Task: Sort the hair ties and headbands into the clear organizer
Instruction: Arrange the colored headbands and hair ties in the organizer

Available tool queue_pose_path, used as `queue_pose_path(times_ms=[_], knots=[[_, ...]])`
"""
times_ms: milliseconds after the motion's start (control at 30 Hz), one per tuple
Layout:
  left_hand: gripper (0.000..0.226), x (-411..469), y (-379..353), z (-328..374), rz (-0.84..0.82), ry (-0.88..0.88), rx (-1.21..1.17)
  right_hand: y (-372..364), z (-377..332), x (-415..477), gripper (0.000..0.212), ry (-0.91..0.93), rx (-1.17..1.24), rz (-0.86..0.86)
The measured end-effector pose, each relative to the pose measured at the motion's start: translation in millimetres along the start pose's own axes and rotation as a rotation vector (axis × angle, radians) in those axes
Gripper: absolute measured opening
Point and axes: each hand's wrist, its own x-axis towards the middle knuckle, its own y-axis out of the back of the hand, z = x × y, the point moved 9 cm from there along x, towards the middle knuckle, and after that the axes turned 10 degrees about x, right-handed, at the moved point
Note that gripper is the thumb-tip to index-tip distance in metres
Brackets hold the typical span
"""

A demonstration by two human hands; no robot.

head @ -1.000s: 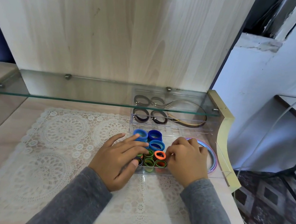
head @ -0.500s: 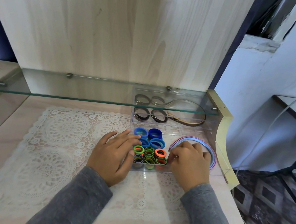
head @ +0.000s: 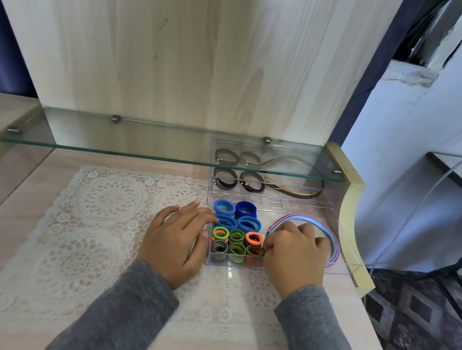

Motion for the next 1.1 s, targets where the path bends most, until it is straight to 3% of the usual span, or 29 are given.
queue_pose_path(times_ms=[267,433,600,867,1100], knots=[[0.035,-0.4,0.6,0.3,0.014,0.001,-0.018,-2.6,2.2,0.6,0.026,-0.003,0.012,-0.002],[0.035,-0.5,2.1,0.9,0.002,0.006,0.009,-0.6,22.9,-1.0,0.024,-0.042,0.165,0.051],[0.043,-3.7,-3.3,-3.3,-0.074,0.066,0.118,-0.3,44.8,-3.8,0.022,-0.095,0.438,0.248],[0.052,-8.3,-3.4,3.6,-0.120,0.043,0.148,6.4,73.1,-16.8,0.025,-0.046,0.541,0.528],[0.064,-20.8,-6.7,3.0,-0.161,0.106,0.166,8.9,105.3,-28.6,0.056,-0.072,0.553,0.563]])
